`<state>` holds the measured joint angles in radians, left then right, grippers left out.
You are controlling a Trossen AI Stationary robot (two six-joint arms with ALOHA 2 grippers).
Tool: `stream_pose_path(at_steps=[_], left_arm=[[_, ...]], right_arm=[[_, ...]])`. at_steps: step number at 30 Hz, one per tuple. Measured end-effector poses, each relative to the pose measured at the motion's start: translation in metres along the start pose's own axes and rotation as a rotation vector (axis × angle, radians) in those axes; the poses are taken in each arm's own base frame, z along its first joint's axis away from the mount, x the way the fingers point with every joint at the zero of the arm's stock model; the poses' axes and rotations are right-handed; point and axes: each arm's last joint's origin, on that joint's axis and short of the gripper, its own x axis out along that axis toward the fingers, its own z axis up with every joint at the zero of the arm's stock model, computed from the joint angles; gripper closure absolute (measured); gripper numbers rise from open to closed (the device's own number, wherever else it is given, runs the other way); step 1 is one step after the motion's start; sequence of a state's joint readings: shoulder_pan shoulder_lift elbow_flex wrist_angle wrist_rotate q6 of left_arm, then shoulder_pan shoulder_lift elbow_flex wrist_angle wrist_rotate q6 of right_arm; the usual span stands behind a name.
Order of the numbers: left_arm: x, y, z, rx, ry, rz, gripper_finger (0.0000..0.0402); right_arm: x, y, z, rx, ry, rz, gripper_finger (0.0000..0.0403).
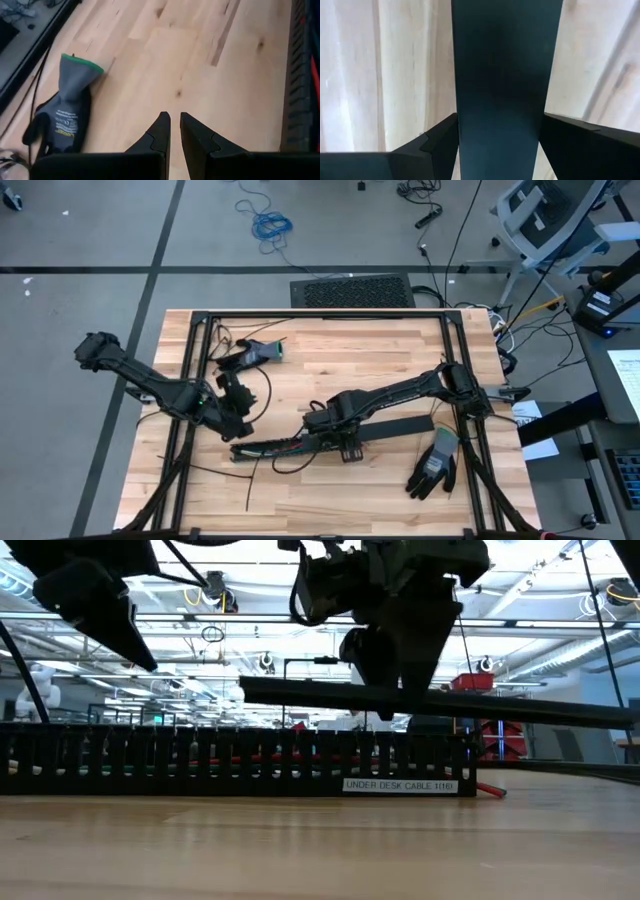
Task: Ziptie cables
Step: Close the black cable duct
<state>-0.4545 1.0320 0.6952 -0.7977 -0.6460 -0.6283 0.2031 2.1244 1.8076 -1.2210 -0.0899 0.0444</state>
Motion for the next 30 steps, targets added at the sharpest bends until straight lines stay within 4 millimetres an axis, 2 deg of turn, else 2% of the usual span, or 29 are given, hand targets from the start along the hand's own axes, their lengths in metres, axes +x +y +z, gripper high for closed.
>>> stream_pose_path(at_steps=[12,21,30], left_arm=[[0.006,-0.013,-0.005,0.043,0.036,-0.001,0.036],[0.009,-0.015,-0.006,0.055,0.051,-0.001,0.036],[0.009,-0.02,0.0,0.086,-0.012,-0.038,0.036]], right_arm=[[0.014,-0.001,0.004,0.025,0.032,0.011,0.0176],[0.029,0.001,0.006,0.084,0.074,0.018,0.0175],[0.03,0.002,0.006,0.086,0.071,0.013,0.0175]])
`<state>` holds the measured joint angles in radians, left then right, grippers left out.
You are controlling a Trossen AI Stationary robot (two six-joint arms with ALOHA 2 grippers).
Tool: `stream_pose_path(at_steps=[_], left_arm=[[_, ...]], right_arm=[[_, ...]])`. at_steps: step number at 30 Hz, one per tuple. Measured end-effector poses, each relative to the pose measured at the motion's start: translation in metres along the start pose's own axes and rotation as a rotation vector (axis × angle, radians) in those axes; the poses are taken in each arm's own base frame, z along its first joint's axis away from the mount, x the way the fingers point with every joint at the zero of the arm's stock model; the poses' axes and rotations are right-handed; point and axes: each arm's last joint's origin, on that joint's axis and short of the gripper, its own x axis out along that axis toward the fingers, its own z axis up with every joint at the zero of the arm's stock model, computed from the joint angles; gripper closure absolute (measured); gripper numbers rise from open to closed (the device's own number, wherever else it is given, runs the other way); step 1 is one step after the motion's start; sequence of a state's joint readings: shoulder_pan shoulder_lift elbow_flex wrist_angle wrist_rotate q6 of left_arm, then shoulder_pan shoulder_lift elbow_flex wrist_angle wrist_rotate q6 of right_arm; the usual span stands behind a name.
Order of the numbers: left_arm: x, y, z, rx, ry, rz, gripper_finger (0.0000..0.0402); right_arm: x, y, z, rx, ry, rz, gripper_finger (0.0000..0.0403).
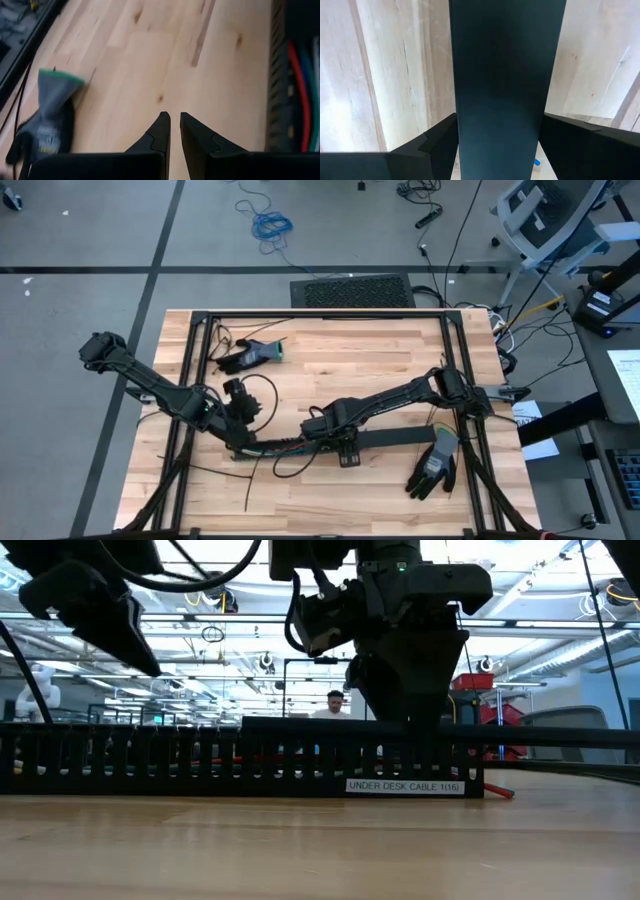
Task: Ziptie cables
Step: Close the black cable duct
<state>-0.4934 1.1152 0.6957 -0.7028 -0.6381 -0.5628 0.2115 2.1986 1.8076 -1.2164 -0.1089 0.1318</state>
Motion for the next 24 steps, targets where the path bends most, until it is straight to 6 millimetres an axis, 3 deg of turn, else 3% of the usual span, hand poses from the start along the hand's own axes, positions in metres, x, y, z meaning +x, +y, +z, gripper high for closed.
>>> stream_pose_path(at_steps=[7,10,17,24], left_arm=[[0.004,-0.012,0.016,-0.02,-0.146,-0.026,0.036],[0.016,-0.025,0.023,0.022,-0.19,-0.037,0.036],[0.051,-0.057,0.032,-0.082,-0.268,-0.079,0.0366],[0.048,-0.072,0.028,-0.19,-0.258,-0.203,0.0399]], right_arm=[[0.0,0.0,0.002,-0.02,-0.023,0.0,0.0174],[0.0,0.0,0.002,-0.022,-0.025,0.0,0.0174],[0.0,0.0,0.002,-0.022,-0.024,-0.001,0.0174],[0.0,0.0,0.002,-0.023,-0.022,-0.002,0.0174]])
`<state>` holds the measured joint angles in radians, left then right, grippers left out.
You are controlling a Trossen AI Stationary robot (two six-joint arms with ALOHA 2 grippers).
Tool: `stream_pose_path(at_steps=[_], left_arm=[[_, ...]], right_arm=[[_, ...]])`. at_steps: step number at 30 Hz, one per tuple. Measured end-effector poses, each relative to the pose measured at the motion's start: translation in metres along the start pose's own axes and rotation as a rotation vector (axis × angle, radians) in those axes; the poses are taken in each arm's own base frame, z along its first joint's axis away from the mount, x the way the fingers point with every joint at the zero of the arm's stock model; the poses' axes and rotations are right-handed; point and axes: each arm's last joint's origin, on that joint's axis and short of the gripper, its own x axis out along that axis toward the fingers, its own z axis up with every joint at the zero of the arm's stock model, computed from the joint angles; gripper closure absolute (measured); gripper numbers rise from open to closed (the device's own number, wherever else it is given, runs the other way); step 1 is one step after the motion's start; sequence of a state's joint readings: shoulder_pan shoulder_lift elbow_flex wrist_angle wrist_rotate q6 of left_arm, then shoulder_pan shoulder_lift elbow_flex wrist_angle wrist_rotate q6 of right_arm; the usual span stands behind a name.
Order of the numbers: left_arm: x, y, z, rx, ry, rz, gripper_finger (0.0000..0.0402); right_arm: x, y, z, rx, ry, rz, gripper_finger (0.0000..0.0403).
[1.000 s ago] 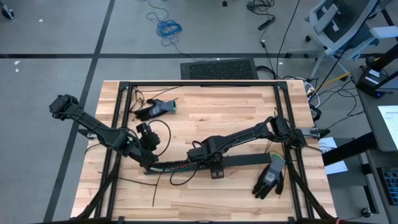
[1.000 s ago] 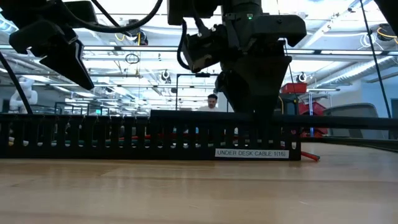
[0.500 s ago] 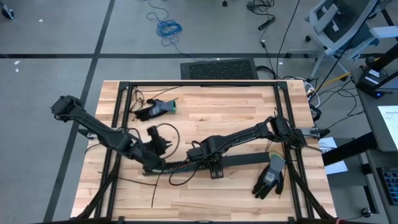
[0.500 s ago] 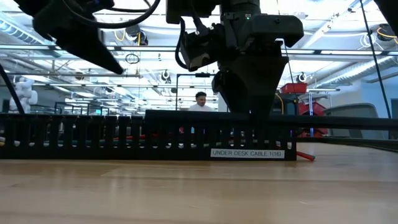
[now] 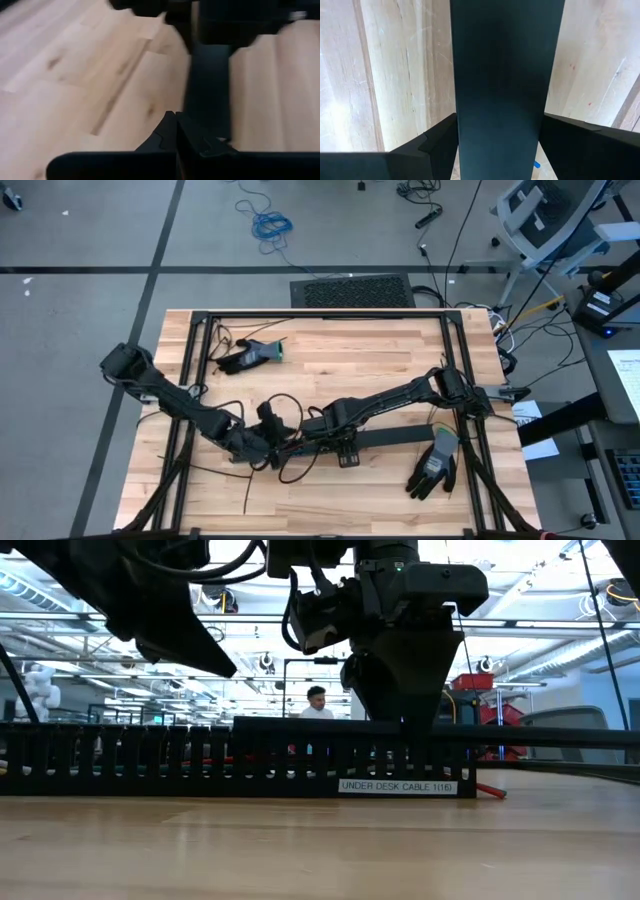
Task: Ziptie cables
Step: Close the black cable duct
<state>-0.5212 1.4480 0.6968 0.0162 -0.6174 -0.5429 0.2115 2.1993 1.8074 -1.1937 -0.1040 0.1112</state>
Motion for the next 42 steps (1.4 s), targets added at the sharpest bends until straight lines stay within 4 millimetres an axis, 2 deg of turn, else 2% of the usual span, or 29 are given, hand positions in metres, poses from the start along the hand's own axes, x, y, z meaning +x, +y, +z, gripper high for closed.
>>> stream_pose_path(at_steps=[5,9,13,20,28,36,42], left_arm=[[0.008,-0.011,-0.002,-0.04,-0.021,-0.08,0.04],[0.025,-0.022,-0.007,-0.029,-0.052,-0.176,0.04],[0.038,-0.024,-0.014,-0.039,-0.054,-0.181,0.0401],[0.04,-0.02,-0.012,-0.036,-0.096,-0.091,0.0401],[0.042,-0.02,-0.014,-0.003,-0.061,-0.124,0.0401],[0.062,-0.017,-0.025,-0.014,-0.015,-0.158,0.0402],[0.061,-0.018,-0.024,-0.016,-0.02,-0.168,0.0402]], right_arm=[[0.0,0.0,0.0,0.0,0.001,0.0,0.0174],[0.0,0.0,0.0,0.0,0.002,-0.001,0.0174],[0.0,0.0,0.0,0.0,0.002,0.0,0.0174],[0.0,0.0,0.0,0.0,0.003,0.001,0.0174],[0.0,-0.001,0.0,0.001,0.002,0.001,0.0174],[0.001,-0.001,-0.001,-0.022,0.015,0.002,0.0174],[0.001,0.0,-0.002,-0.023,0.018,0.0,0.0174]])
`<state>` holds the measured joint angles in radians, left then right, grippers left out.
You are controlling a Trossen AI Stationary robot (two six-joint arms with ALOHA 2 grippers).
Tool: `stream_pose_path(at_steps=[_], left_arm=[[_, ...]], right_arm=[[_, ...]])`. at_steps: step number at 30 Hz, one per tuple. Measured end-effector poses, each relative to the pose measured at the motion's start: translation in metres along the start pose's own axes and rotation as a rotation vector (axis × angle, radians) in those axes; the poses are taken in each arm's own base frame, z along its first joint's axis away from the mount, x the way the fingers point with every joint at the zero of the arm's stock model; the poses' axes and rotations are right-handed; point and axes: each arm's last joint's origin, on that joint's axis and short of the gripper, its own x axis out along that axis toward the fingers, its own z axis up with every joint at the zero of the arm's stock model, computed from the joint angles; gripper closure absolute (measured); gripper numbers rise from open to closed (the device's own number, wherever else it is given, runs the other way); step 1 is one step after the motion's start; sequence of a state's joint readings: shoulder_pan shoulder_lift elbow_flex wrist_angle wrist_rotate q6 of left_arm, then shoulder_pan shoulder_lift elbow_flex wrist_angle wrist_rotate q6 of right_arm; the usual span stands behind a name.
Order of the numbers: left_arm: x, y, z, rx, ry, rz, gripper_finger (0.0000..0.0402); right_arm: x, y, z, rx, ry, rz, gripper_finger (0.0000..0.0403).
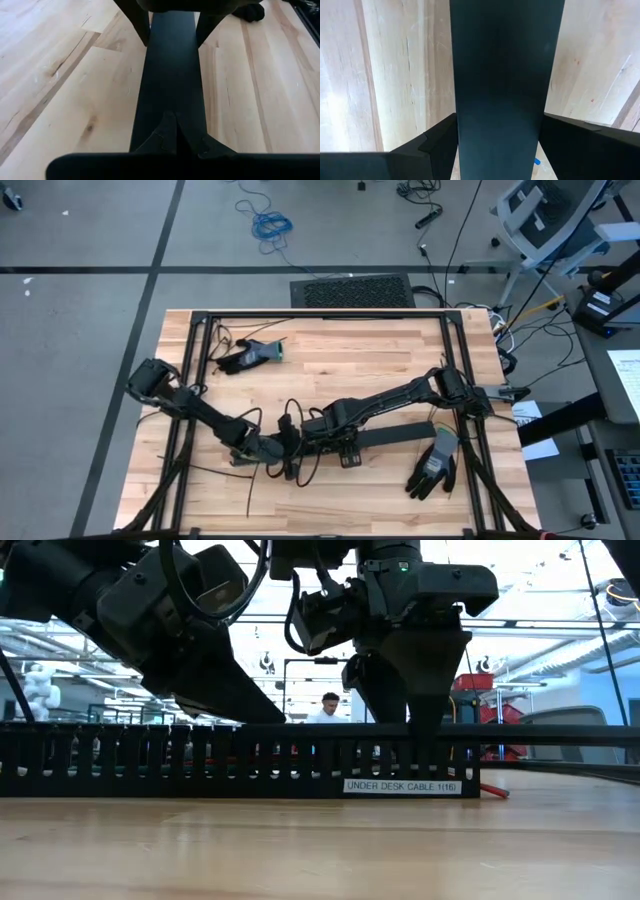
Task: Ziptie cables
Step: Close the black cable duct
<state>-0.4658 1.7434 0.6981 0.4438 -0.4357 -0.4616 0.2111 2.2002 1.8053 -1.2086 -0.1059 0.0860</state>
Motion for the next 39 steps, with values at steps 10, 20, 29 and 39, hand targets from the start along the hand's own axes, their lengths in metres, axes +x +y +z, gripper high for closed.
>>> stream_pose_path(at_steps=[10,20,29,39], left_arm=[[0.0,0.0,-0.001,0.034,0.026,-0.009,0.0402],[0.0,0.001,-0.002,0.034,0.029,-0.006,0.0402],[0.0,0.001,-0.002,0.036,0.03,-0.003,0.0402],[-0.003,0.001,0.001,0.088,0.016,0.012,0.0402]], right_arm=[[0.0,0.0,0.0,0.003,0.002,0.0,0.0174],[0.002,0.002,0.0,-0.027,0.003,-0.01,0.0101],[-0.011,0.003,-0.009,-0.034,0.034,0.029,0.0078],[-0.078,-0.011,-0.033,-0.011,-0.126,-0.057,0.008]])
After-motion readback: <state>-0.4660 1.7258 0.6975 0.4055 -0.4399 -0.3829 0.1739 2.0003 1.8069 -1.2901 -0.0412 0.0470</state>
